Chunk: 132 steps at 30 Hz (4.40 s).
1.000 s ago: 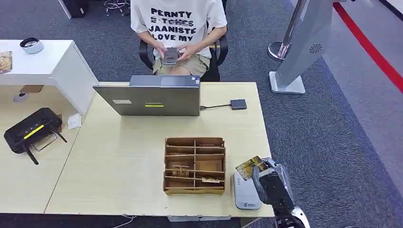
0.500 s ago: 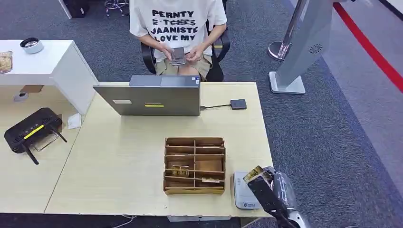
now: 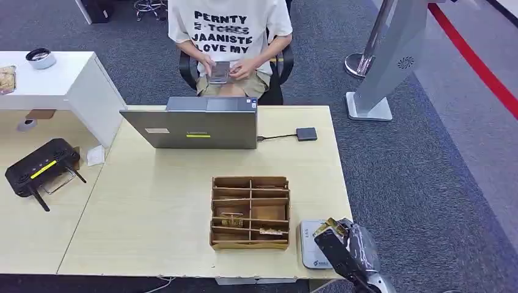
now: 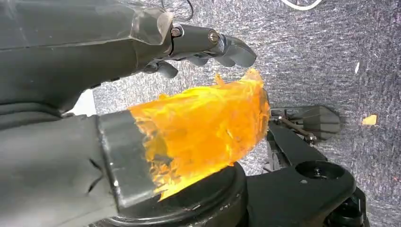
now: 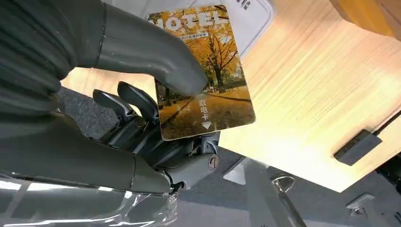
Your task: Pass the card to the sensor for recognition and then transmit it.
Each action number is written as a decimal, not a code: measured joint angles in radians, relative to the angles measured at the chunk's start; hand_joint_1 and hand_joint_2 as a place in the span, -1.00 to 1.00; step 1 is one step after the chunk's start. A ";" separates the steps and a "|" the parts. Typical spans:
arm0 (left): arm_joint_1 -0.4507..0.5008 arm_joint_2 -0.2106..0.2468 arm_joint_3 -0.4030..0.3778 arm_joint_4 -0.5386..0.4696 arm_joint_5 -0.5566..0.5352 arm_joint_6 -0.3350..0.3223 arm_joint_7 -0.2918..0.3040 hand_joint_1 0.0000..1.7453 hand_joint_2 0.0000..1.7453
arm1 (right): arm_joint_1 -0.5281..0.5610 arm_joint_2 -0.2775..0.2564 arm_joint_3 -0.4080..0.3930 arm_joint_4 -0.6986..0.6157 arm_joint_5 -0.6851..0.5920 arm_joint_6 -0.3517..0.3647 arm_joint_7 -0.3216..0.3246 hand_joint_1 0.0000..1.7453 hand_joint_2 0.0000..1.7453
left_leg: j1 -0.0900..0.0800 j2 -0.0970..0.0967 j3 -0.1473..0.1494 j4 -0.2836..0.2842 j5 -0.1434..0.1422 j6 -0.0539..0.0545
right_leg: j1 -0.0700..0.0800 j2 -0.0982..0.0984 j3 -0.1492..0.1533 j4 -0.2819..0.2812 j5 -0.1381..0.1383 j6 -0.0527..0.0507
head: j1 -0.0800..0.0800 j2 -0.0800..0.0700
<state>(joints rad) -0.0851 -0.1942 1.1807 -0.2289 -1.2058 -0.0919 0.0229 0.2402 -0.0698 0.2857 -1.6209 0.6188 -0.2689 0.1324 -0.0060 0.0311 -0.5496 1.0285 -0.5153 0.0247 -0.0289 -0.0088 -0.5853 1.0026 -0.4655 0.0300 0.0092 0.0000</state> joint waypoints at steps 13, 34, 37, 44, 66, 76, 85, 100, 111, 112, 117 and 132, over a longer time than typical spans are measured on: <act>0.000 0.000 0.000 0.000 -0.001 0.000 0.006 -1.00 -1.00 | -0.023 -0.004 0.022 0.045 0.063 -0.006 0.024 1.00 1.00 | 0.000 0.000 0.000 0.000 0.000 0.000 | 0.000 0.000 0.000 0.000 0.000 0.000 | 0.000 0.000; 0.000 -0.001 0.000 0.000 -0.005 0.000 0.007 -1.00 -1.00 | -0.034 -0.013 0.050 0.087 0.119 -0.024 0.071 1.00 1.00 | 0.000 0.000 0.001 0.000 0.000 0.000 | 0.000 0.000 0.000 0.000 0.000 0.000 | 0.000 0.000; 0.000 -0.002 0.000 0.000 -0.005 0.000 0.007 -1.00 -1.00 | -0.037 -0.014 0.056 0.095 0.123 -0.027 0.076 1.00 1.00 | 0.000 0.000 0.001 0.000 0.000 0.000 | 0.000 0.000 0.000 0.000 0.000 0.000 | 0.000 0.000; 0.000 -0.002 0.000 0.000 -0.006 0.002 0.007 -1.00 -1.00 | -0.046 -0.021 0.077 0.113 0.161 -0.039 0.114 1.00 1.00 | 0.000 0.000 0.001 0.000 0.000 0.000 | 0.000 0.000 0.001 0.000 0.000 0.000 | 0.000 0.000; 0.000 -0.003 0.000 0.000 -0.008 0.002 0.007 -1.00 -1.00 | -0.075 -0.032 0.106 0.154 0.163 -0.041 0.120 1.00 1.00 | 0.000 0.001 0.007 0.000 0.000 0.000 | 0.000 0.001 0.006 0.000 0.000 0.000 | 0.000 0.000; 0.000 -0.002 0.000 0.000 -0.008 0.002 0.007 -1.00 -1.00 | -0.076 -0.033 0.107 0.158 0.161 -0.041 0.120 1.00 1.00 | 0.000 0.001 0.007 0.000 0.000 0.000 | 0.000 0.001 0.007 -0.001 0.000 0.000 | 0.000 0.000; 0.000 -0.003 0.000 0.000 -0.008 0.002 0.007 -1.00 -1.00 | -0.076 -0.035 0.107 0.158 0.161 -0.042 0.120 1.00 1.00 | 0.000 0.001 0.008 0.000 0.000 0.000 | 0.000 0.001 0.007 -0.001 0.000 0.000 | 0.000 0.000; 0.001 -0.002 0.000 0.000 -0.009 0.002 0.008 -1.00 -1.00 | -0.077 -0.038 0.107 0.159 0.161 -0.042 0.120 1.00 1.00 | 0.000 0.001 0.008 0.000 0.000 0.000 | 0.000 0.001 0.008 -0.001 0.000 0.000 | 0.000 0.000; 0.001 -0.002 0.000 0.000 -0.011 0.002 0.008 -1.00 -1.00 | -0.077 -0.041 0.108 0.160 0.161 -0.045 0.120 1.00 1.00 | 0.000 0.001 0.008 0.000 0.000 0.000 | 0.000 0.001 0.008 -0.001 0.000 0.000 | 0.000 0.000; 0.001 -0.002 0.000 0.000 -0.011 0.002 0.008 -1.00 -1.00 | -0.077 -0.041 0.108 0.160 0.161 -0.045 0.120 1.00 1.00 | 0.000 0.001 0.008 0.000 0.000 0.000 | 0.000 0.001 0.008 -0.001 0.000 0.000 | 0.000 0.000; 0.001 -0.002 0.000 0.000 -0.011 0.002 0.008 -1.00 -1.00 | -0.077 -0.041 0.110 0.161 0.161 -0.046 0.120 1.00 1.00 | 0.000 0.001 0.008 0.000 0.000 0.000 | 0.000 0.001 0.008 -0.001 0.000 0.000 | 0.000 0.000; 0.001 -0.002 0.000 0.000 -0.011 0.002 0.008 -1.00 -1.00 | -0.077 -0.042 0.113 0.162 0.164 -0.055 0.120 1.00 1.00 | 0.000 0.001 0.008 0.000 0.000 0.000 | 0.000 0.001 0.008 -0.001 0.000 0.000 | 0.000 0.000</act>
<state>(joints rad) -0.0840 -0.1965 1.1810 -0.2289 -1.2165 -0.0896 0.0313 0.1628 -0.1114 0.3986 -1.4591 0.7824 -0.3235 0.2522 -0.0057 0.0322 -0.5417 1.0284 -0.5155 0.0245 -0.0288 -0.0081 -0.5775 1.0018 -0.4654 0.0300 0.0092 0.0000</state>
